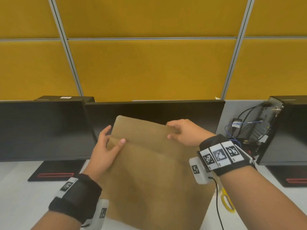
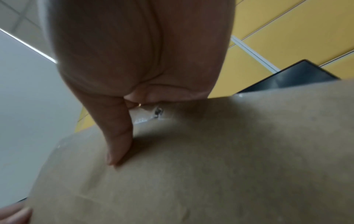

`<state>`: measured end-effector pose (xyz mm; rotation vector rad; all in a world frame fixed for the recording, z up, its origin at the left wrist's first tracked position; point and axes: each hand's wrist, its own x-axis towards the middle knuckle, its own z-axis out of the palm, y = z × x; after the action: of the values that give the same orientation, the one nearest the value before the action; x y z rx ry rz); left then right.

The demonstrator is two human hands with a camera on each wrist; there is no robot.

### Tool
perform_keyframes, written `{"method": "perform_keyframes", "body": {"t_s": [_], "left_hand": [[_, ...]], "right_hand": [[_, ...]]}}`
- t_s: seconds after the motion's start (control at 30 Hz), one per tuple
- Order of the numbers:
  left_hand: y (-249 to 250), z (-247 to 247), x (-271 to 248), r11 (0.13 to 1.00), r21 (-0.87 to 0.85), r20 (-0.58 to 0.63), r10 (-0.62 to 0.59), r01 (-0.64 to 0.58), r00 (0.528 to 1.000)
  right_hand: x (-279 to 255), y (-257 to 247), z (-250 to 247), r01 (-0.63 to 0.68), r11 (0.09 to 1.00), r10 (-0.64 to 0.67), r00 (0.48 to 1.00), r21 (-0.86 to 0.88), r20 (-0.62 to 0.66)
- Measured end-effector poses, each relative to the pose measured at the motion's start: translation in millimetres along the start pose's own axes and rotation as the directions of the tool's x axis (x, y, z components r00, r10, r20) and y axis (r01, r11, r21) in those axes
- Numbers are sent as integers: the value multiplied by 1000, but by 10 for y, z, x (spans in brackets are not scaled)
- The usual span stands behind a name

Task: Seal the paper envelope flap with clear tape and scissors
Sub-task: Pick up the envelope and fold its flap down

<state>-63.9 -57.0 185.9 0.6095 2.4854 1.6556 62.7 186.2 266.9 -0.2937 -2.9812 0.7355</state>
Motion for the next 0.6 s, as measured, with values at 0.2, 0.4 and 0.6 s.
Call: {"method": "perform_keyframes", "body": {"t_s": [0.2, 0.4, 0.6], "left_hand": [[-146, 114, -90, 999, -43, -8, 2, -3, 1000], [-428, 27, -78, 963, -255, -89, -119, 92, 989], [-812, -58, 0, 934, -299, -46, -218, 195, 975]], "right_hand": [[79, 115, 165, -6, 1000, 5, 998, -23, -58], [29, 588, 291, -228, 973, 229, 953, 26, -198], [-118, 1214, 688, -368, 783, 483, 868, 501, -118]]}}
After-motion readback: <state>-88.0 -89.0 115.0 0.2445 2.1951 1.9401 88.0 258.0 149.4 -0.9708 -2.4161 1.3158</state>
